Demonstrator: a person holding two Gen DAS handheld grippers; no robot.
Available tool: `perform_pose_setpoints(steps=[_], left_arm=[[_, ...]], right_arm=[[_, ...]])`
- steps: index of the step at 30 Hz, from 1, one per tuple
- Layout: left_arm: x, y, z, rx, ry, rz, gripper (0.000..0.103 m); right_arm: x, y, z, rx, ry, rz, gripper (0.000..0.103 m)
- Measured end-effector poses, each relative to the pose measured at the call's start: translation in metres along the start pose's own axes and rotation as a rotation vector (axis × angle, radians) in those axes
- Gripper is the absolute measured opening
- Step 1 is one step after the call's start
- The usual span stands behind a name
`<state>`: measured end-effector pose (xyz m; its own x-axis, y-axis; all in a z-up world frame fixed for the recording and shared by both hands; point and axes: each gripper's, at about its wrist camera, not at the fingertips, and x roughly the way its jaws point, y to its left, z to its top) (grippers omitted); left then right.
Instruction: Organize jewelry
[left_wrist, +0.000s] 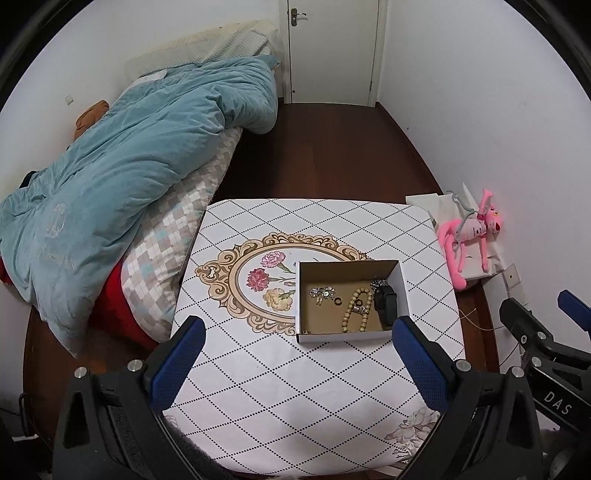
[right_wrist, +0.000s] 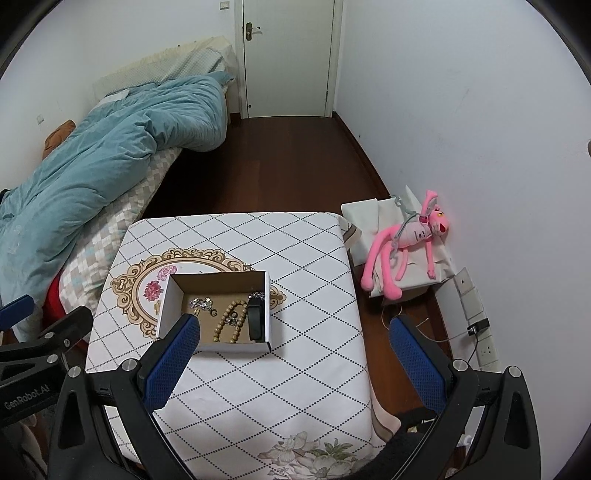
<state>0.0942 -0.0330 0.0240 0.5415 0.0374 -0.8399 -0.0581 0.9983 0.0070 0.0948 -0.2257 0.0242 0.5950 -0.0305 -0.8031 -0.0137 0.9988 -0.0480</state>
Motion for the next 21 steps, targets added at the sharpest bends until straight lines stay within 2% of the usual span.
perform_pose_setpoints(steps=[21], left_arm=[[0.002,-0.002,-0.009,0.011,0.022,-0.003,0.103]], right_arm=[[-0.003,-0.001,-0.005,-0.008,0.016,0.006,0.103]])
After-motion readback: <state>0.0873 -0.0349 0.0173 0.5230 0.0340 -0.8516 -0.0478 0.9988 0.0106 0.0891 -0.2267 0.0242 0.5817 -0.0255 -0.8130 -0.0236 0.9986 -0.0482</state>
